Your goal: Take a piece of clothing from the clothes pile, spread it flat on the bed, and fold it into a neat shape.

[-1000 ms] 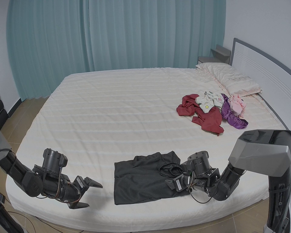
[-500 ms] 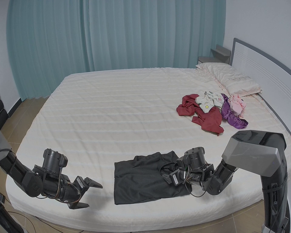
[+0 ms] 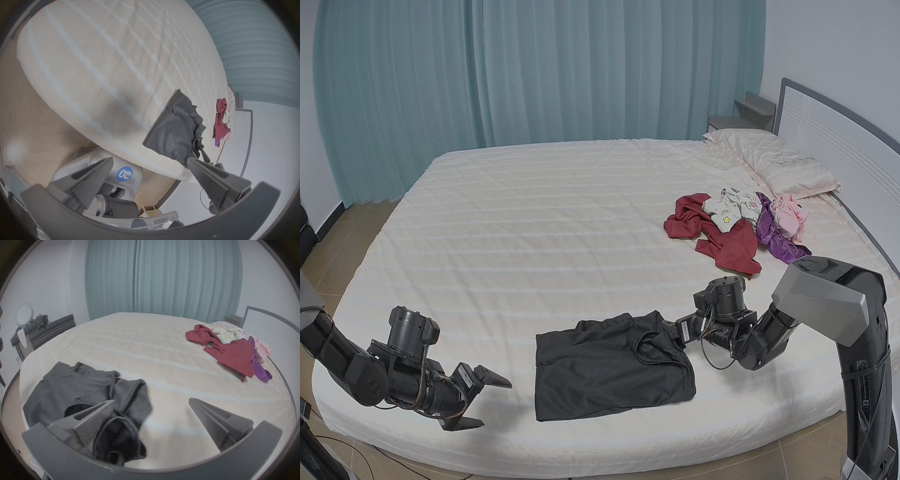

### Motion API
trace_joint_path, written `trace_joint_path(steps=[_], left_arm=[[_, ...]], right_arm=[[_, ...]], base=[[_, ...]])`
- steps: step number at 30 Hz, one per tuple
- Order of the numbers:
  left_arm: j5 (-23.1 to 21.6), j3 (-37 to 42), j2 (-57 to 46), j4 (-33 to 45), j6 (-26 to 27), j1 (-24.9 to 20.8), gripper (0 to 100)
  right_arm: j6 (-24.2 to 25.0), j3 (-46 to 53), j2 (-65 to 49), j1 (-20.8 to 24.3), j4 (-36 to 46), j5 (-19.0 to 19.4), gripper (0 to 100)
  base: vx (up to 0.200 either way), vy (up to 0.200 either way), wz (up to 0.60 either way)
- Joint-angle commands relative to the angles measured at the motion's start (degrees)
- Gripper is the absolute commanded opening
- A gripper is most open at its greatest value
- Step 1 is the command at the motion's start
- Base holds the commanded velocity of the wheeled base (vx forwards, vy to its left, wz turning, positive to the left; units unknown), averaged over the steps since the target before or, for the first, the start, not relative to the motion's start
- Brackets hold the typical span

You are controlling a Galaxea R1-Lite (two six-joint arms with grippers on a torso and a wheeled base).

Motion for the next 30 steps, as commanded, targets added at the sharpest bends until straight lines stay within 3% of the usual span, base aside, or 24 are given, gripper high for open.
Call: trace_joint_path(steps=[1,7,11,14,21,30], left_arm=[[0.0,0.0,0.1,0.0,0.0,0.0,100],[0.0,0.0,0.1,0.0,0.0,0.0,100],[0.0,0.0,0.1,0.0,0.0,0.0,100],[0.0,0.0,0.1,0.0,0.0,0.0,100],[0.0,0.0,0.1,-0.1,0.0,0.0,100],[0.0,0.0,0.1,0.0,0.0,0.0,100]], right_arm=[[3.8,-1.0,0.1,-1.9,-0.6,0.2,100],[9.1,0.3,-3.7,-0.8,-1.0,2.4,100],[6.1,6.8,-5.3,2.0,-3.5,7.5,100],[3.6,7.4,-4.5,3.9,-5.5,7.7,100],[3.1,5.8,-1.6,8.6,-4.4,6.3,100],[-0.5,2.4,3.2,9.4,-4.2,3.2,100]], base=[[0.0,0.0,0.0],[0.0,0.0,0.0],[0.0,0.0,0.0],[0.0,0.0,0.0],[0.0,0.0,0.0],[0.0,0.0,0.0]])
